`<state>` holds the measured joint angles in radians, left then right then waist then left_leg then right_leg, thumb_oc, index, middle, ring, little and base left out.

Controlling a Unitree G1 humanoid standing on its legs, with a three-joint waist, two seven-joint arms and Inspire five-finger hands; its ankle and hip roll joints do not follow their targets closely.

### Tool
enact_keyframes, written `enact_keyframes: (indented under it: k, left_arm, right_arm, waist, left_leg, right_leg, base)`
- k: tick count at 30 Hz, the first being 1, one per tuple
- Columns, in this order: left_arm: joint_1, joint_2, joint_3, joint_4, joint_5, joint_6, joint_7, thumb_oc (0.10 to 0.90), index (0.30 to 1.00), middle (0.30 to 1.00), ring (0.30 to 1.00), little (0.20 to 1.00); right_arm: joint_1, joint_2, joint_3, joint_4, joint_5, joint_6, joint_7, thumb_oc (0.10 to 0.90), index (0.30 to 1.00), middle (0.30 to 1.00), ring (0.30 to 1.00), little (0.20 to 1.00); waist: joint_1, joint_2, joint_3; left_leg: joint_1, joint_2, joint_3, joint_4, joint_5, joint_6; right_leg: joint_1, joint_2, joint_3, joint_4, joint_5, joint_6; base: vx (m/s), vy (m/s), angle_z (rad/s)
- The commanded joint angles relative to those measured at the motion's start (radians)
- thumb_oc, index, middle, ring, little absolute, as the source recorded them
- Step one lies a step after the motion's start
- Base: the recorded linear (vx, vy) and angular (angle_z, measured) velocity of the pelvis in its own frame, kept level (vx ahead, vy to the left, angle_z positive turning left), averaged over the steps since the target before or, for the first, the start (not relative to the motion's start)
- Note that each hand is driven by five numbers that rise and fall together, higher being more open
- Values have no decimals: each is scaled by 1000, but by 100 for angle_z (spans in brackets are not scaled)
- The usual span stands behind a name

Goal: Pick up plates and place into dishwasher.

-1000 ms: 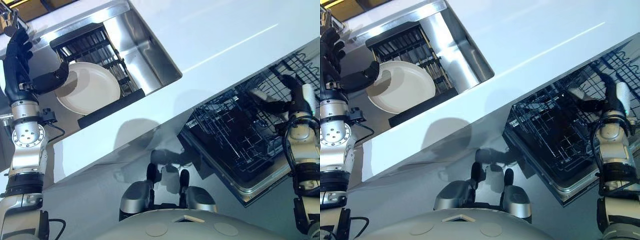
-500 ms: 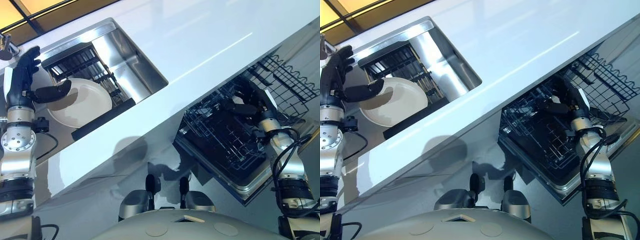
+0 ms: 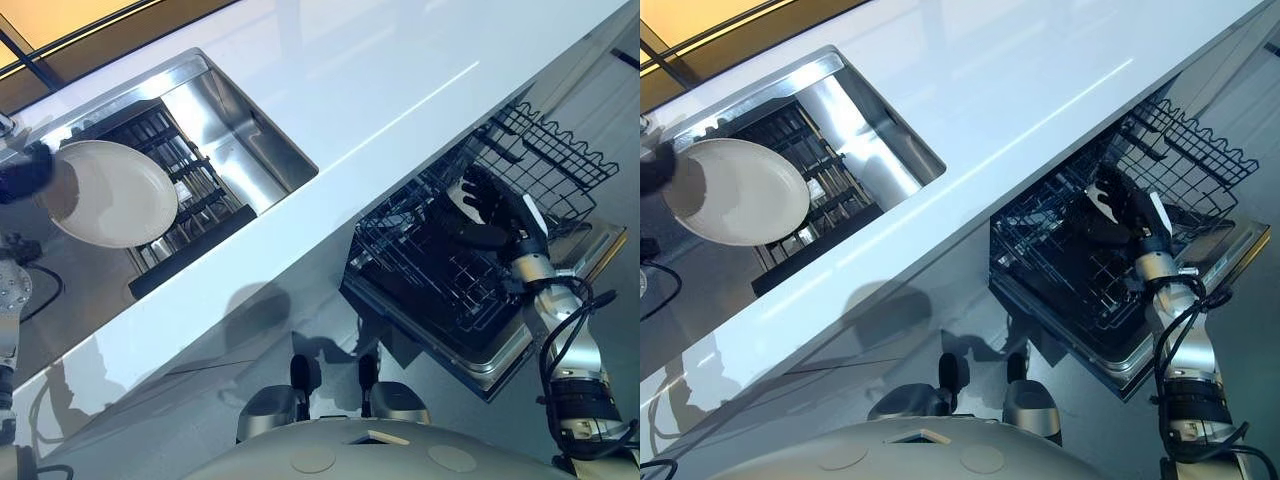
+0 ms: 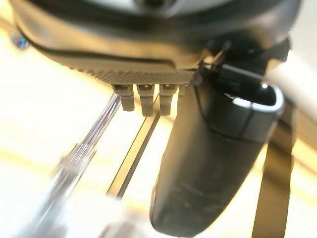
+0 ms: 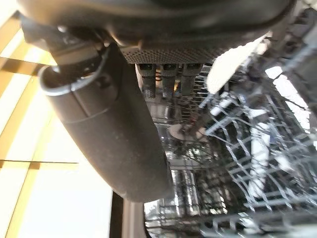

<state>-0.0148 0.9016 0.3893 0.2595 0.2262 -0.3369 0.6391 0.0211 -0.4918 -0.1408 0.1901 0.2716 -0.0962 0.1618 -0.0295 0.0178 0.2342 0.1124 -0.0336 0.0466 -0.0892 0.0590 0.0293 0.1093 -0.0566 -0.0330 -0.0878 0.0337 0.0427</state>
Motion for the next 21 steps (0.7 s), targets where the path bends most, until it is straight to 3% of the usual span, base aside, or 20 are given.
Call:
enact_keyframes:
  k: [1,5,13,16,19,21]
  left_arm:
    - [-38,12,58,-39,-85,-55,26,800,900,900,900,900]
    - [-52,-36,27,-79,-204,-5,-107,800,900,900,900,900]
    - [-46,-23,21,-107,-170,5,-193,800,900,900,900,900]
    - [-26,19,16,-94,30,-1,-150,800,900,900,900,900]
    - [22,103,12,-68,303,38,-102,800,900,900,900,900]
    - [71,156,21,-41,394,58,-80,800,900,900,900,900]
  right_arm:
    - [-27,-32,14,-86,3,-113,-8,800,900,900,900,900]
    - [-24,-24,32,-95,-22,-96,-22,800,900,900,900,900]
    - [-15,-18,47,-81,-48,-104,-13,800,900,900,900,900]
    - [-9,-18,50,-74,-46,-110,-7,800,900,900,900,900]
    - [0,-28,43,-74,-37,-105,3,800,900,900,900,900]
    - [8,-40,34,-76,-20,-97,14,800,900,900,900,900]
  waist:
    - [-4,43,-175]
    - [0,41,-175]
    - [10,46,-170]
    - [12,50,-171]
    - [13,53,-170]
    - [14,56,-168]
  left_leg:
    - [15,-52,-15,12,-145,22]
    - [16,-52,-23,13,-144,21]
    - [17,-48,-33,11,-139,17]
    - [15,-47,-35,8,-137,14]
    - [13,-46,-33,8,-136,13]
    - [12,-46,-30,9,-136,13]
  right_leg:
    - [-53,39,-41,144,-166,33]
    - [-52,41,-50,147,-170,31]
    - [-44,43,-64,145,-172,29]
    - [-43,44,-69,142,-170,29]
    - [-42,44,-73,137,-167,30]
    - [-42,43,-75,134,-163,31]
  base:
    - [22,-31,0]
    - [1,-8,-1]
    - [-2,-16,0]
    - [-3,-13,2]
    - [0,0,0]
    - [0,0,0]
